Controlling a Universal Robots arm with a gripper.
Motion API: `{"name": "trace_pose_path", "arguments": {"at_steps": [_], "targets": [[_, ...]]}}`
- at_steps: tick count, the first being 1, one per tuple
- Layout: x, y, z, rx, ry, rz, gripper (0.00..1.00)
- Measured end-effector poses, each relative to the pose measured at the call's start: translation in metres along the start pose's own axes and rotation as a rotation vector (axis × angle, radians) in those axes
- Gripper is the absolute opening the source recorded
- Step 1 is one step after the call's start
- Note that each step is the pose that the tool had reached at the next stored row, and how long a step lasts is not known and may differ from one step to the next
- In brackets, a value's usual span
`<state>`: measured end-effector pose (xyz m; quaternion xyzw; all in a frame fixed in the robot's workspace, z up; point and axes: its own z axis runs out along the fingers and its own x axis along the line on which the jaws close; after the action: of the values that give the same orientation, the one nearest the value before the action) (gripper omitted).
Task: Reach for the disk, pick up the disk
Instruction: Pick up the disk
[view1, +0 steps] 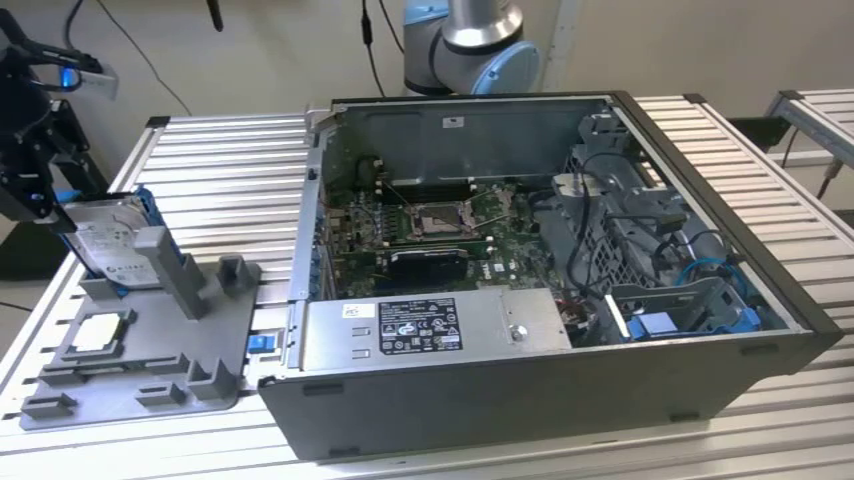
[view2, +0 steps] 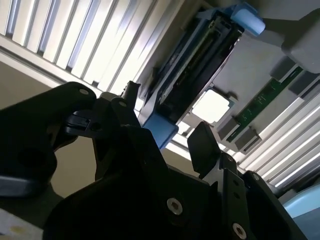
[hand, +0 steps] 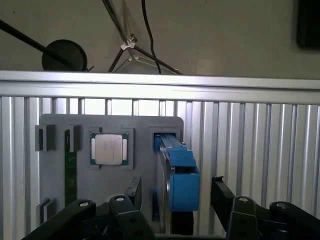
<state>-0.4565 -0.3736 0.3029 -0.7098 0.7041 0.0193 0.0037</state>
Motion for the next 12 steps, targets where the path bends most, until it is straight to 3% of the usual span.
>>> {"name": "trace_pose_path", "arguments": {"at_steps": [12], "targets": [[0.0006, -0.0004, 0.0180, 0.0001, 0.0000, 0.000, 1.00]]}}
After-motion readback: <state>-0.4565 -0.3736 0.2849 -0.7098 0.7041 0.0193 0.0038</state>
